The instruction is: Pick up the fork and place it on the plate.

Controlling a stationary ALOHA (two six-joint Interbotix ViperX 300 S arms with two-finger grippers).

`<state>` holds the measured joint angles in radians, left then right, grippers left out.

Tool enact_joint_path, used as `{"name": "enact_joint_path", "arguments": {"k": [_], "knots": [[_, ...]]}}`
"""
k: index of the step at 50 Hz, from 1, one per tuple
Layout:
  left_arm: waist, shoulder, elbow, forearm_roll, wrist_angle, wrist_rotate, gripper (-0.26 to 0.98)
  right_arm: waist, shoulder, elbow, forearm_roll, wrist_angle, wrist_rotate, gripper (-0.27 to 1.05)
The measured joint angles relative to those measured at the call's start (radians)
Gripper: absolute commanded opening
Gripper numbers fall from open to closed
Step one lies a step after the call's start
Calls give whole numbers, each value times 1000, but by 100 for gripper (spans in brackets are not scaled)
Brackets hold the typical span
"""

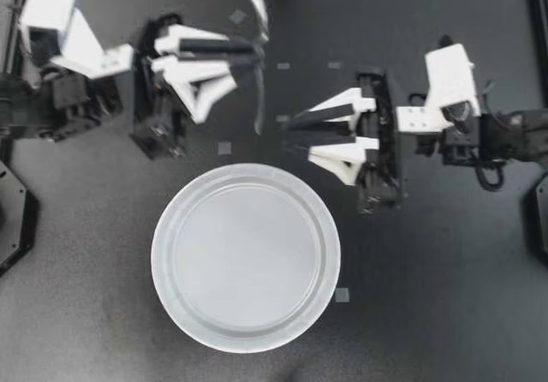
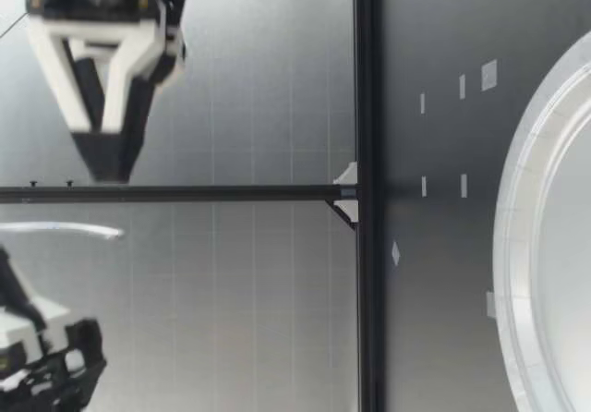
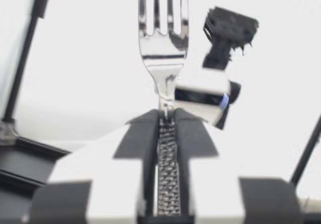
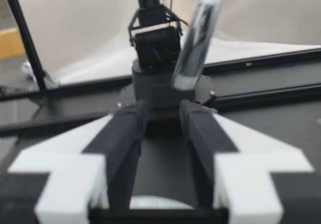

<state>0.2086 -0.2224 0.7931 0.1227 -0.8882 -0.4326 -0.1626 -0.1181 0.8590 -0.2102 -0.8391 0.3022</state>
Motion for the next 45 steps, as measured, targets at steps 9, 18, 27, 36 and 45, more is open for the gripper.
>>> {"name": "enact_joint_path", "arguments": {"k": [9, 18, 27, 36, 45], "knots": [[-6, 28, -20, 34, 0, -2, 4, 0, 3, -23, -3, 0, 64, 52], [-6, 37, -25, 46, -2, -2, 4, 0, 18, -38, -25, -18, 106, 52], [-6, 40, -28, 46, -6, -3, 4, 0, 51, -67, -51, -23, 127, 52], [-9, 40, -28, 48, -15, -3, 4, 0, 63, -77, -52, -20, 127, 52], [-15, 40, -28, 48, -15, -3, 4, -2, 61, -72, -51, 12, 127, 52]]}}
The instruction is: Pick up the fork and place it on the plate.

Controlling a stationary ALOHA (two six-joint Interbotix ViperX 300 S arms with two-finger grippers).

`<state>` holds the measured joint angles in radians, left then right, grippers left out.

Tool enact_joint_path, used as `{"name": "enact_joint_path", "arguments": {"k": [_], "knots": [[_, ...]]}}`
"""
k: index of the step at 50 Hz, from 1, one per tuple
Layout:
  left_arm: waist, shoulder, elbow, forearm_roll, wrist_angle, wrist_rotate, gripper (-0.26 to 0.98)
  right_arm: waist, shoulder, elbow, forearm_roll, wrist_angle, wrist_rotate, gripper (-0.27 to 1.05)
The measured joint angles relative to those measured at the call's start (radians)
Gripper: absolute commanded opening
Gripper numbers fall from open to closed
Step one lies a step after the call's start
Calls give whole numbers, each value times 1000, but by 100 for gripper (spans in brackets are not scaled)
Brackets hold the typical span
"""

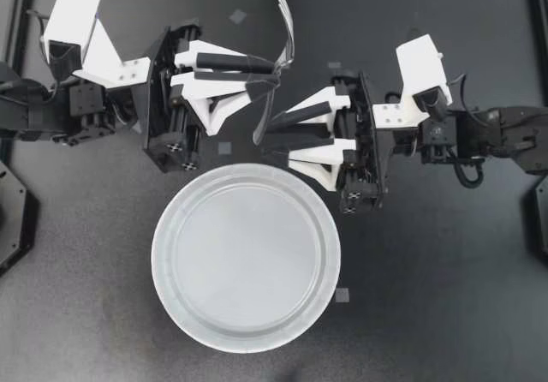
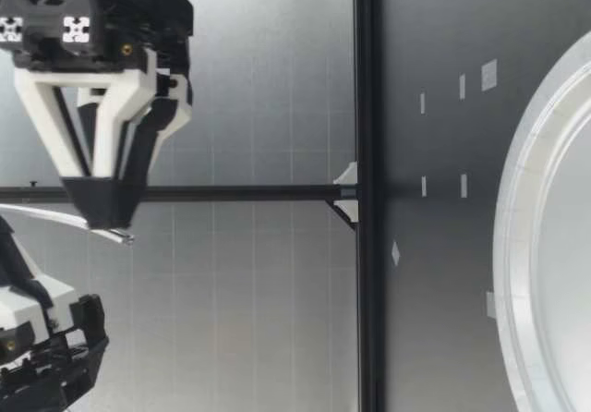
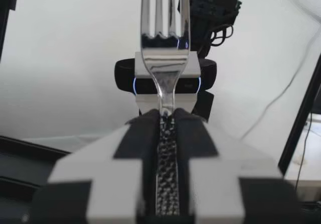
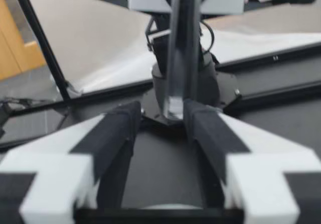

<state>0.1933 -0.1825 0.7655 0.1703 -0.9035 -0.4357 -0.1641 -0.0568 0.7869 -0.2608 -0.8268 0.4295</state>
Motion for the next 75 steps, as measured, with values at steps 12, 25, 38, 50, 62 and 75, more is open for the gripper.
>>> {"name": "enact_joint_path", "arguments": {"k": [12, 25, 38, 50, 62, 75], "knots": [[-5, 0, -2, 2, 0, 0, 4, -21, -28, 11, 0, 26, -5, 52], [-5, 11, -14, 3, 0, 0, 4, -21, -26, 9, 0, -21, 0, 50], [-5, 18, -15, 2, 0, 2, 4, -21, -20, 2, 0, -23, -5, 7], [-8, 18, -17, 5, 2, -6, 9, -23, -21, 2, 0, -21, -28, -19], [-8, 17, -21, 3, 43, -15, 68, -25, -21, 2, 0, -5, -21, -19], [-8, 14, -20, 3, 55, -12, 91, -25, -37, 0, -2, 72, -26, -19]]}}
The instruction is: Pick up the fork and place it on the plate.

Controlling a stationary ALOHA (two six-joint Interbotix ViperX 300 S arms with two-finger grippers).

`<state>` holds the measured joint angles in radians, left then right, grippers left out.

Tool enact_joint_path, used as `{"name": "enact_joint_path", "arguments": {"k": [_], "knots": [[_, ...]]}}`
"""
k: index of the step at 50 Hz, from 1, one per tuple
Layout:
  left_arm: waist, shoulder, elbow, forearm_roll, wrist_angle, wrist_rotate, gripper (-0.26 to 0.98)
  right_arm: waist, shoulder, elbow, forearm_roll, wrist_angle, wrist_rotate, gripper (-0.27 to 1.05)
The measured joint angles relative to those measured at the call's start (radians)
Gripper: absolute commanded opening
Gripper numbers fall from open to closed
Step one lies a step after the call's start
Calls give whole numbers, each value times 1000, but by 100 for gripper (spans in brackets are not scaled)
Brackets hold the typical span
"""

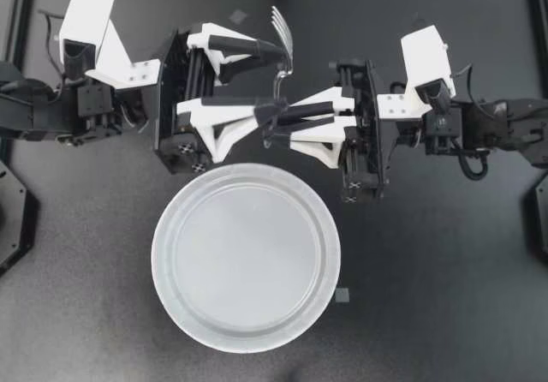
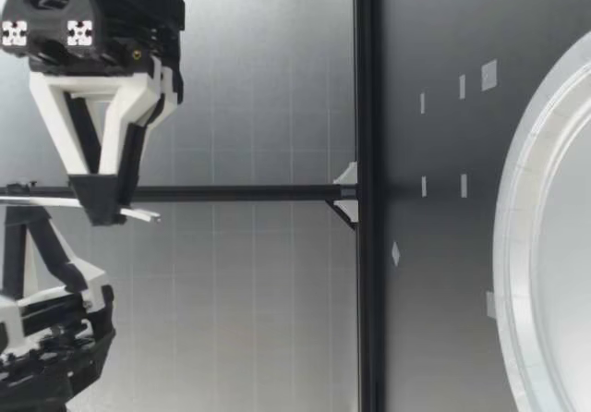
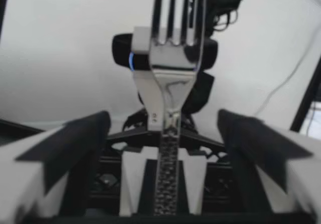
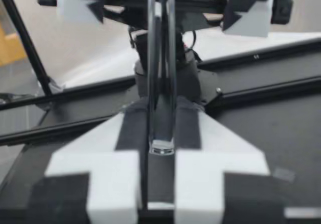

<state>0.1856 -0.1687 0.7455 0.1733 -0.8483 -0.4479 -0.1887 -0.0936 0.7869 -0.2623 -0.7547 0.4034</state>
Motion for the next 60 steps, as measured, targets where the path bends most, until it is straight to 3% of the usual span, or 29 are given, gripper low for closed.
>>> {"name": "enact_joint_path", "arguments": {"k": [12, 16, 17, 19, 20, 22, 24, 26, 27, 29, 34, 38, 41, 49, 54, 60], "knots": [[0, -67, 57, 0, 11, 18, 91, -31, -140, 71, -2, 201, -2, -19], [0, -120, 117, 0, 86, 21, 91, -57, -270, 118, -3, 400, -2, -19], [0, -120, 117, 0, 86, 21, 91, -54, -344, 137, -5, 571, 0, -19], [0, -150, 150, -2, 150, 23, 91, -54, -344, 137, -5, 571, 0, -19], [0, -150, 150, -2, 150, 23, 91, -34, -407, 146, 2, 758, 2, -19], [0, -183, 184, -2, 222, 23, 91, -34, -407, 146, 2, 758, 2, -19], [0, -213, 213, -3, 290, 21, 91, 80, -503, 163, 52, 1088, -2, -19], [0, -241, 236, -3, 336, 21, 91, 80, -503, 163, 52, 1088, -2, -19], [0, -241, 236, -3, 336, 21, 91, 147, -538, 183, 112, 1192, 0, -19], [0, -275, 258, -5, 374, 23, 91, 147, -538, 183, 112, 1192, 0, -19], [0, -333, 278, -5, 399, 37, 91, 308, -601, 265, 314, 1236, 2, -19], [5, -360, 281, -6, 405, 55, 91, 402, -589, 314, 397, 1207, 14, -19], [8, -364, 281, -15, 407, 60, 91, 420, -571, 324, 419, 1192, 26, -19], [11, -359, 279, -35, 408, 61, 91, 422, -440, 324, 430, 1181, 81, -19], [11, -359, 279, -37, 407, 60, 91, 420, -273, 279, 431, 1186, 124, -19], [12, -360, 279, -37, 408, 60, 91, 416, -169, 225, 431, 1226, 129, -19]]}}
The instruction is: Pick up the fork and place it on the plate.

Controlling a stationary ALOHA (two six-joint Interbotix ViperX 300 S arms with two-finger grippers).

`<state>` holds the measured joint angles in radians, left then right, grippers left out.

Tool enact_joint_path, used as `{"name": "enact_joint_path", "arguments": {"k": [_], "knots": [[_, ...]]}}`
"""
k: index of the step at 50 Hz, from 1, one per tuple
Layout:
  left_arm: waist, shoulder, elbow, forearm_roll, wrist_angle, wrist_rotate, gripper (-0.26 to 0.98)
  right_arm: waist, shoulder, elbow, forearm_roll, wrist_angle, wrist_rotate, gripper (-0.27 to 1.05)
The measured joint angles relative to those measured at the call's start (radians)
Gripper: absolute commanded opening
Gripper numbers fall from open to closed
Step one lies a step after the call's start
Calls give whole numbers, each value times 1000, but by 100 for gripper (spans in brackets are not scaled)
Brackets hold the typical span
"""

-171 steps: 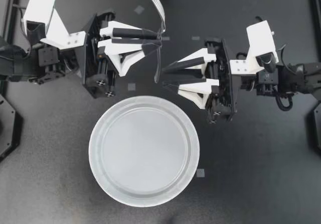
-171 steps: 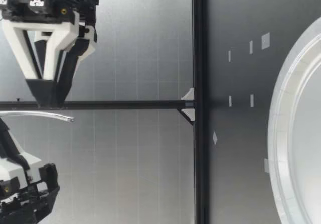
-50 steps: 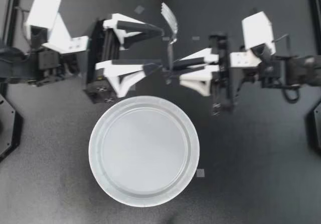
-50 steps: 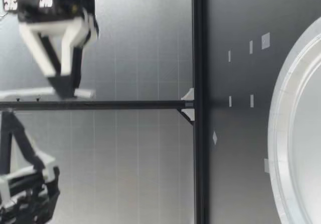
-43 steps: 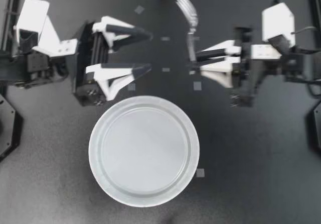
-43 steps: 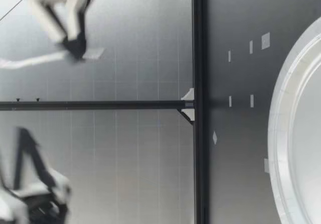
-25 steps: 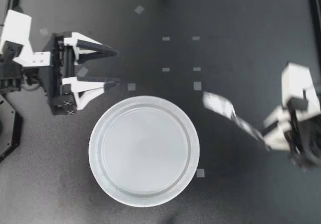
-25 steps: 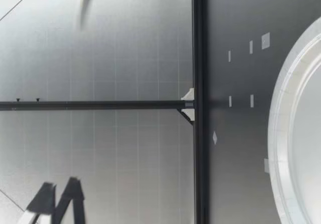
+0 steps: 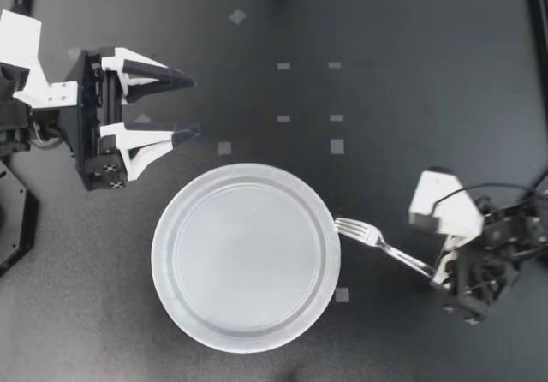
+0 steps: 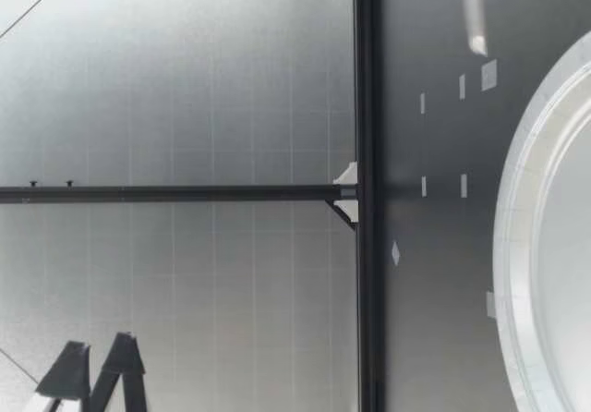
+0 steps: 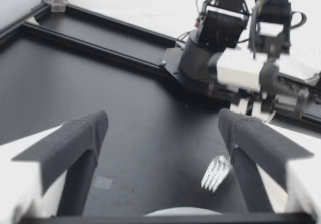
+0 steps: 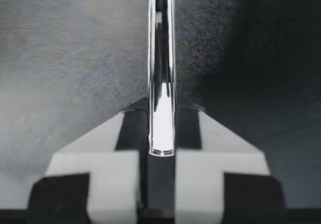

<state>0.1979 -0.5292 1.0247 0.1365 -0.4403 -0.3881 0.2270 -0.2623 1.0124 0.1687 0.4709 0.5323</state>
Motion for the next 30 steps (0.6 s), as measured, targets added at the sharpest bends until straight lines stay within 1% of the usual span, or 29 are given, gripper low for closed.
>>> {"name": "enact_joint_path", "arguments": {"k": [1, 4, 16, 19, 21, 24, 30], "knots": [[0, 0, 0, 0, 0, 0, 91, 0, 0, 0, 0, 0, 0, -19], [0, 0, 0, 0, -2, 0, 91, 0, 54, -46, 0, 21, -3, -19], [0, 0, 8, 0, 0, 6, 91, -5, 98, -100, 0, 25, 5, -19], [0, -3, 15, 0, 0, 8, 91, -5, 150, -138, 0, 25, 2, -19], [0, -3, 15, 0, 0, 8, 91, -5, 150, -138, 0, 25, 2, -19], [0, -8, 25, 0, -2, 6, 91, -5, 207, -169, 0, 34, 0, -19], [0, -25, 31, 0, 0, 6, 91, -6, 239, -184, 0, 38, 8, -19]]}}
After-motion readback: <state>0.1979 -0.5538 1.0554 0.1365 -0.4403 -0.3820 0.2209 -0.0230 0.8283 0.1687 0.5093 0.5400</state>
